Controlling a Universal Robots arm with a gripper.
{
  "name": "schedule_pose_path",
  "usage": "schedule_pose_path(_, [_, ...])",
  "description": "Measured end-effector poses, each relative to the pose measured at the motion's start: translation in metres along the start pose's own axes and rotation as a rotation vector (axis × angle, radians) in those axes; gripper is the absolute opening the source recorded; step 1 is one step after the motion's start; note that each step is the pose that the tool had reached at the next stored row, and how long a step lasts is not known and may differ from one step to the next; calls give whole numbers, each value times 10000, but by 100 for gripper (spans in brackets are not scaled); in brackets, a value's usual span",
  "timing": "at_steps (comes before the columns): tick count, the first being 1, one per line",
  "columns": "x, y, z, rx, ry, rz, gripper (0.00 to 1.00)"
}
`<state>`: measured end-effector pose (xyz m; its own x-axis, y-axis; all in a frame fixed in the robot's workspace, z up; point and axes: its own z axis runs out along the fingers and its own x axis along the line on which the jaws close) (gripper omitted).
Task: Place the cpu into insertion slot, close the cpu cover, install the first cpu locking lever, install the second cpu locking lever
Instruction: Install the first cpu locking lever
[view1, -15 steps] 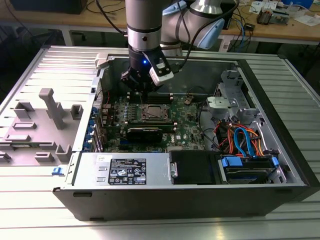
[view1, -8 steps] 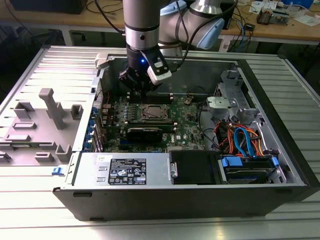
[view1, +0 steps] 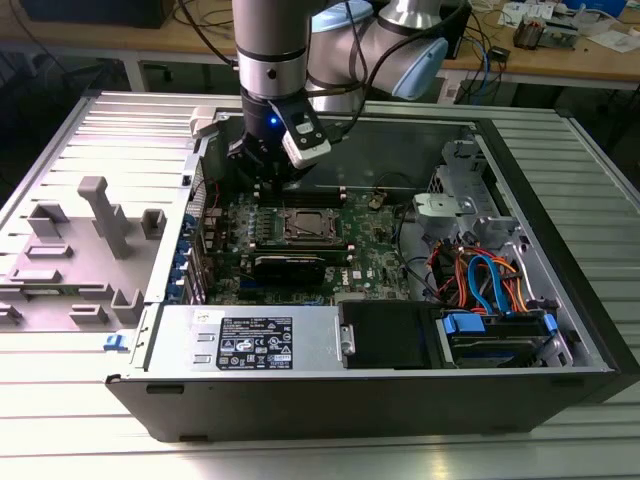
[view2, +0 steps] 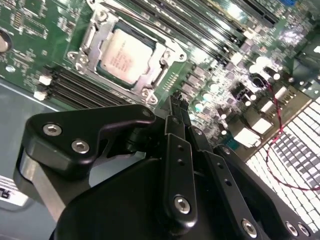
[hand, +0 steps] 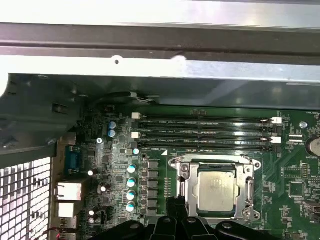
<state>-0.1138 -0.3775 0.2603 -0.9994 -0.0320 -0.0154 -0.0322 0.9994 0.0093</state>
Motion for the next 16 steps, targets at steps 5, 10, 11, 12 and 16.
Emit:
schedule_pose_path(5, [66, 21, -1, 1, 0, 0, 11])
schedule_pose_path(10, [66, 30, 0, 0, 1, -1, 11])
schedule_pose_path(11, [66, 31, 0, 0, 1, 0, 11])
schedule_pose_path(12, [66, 31, 0, 0, 1, 0, 11])
schedule_pose_path(16, [66, 31, 0, 0, 0, -1, 11])
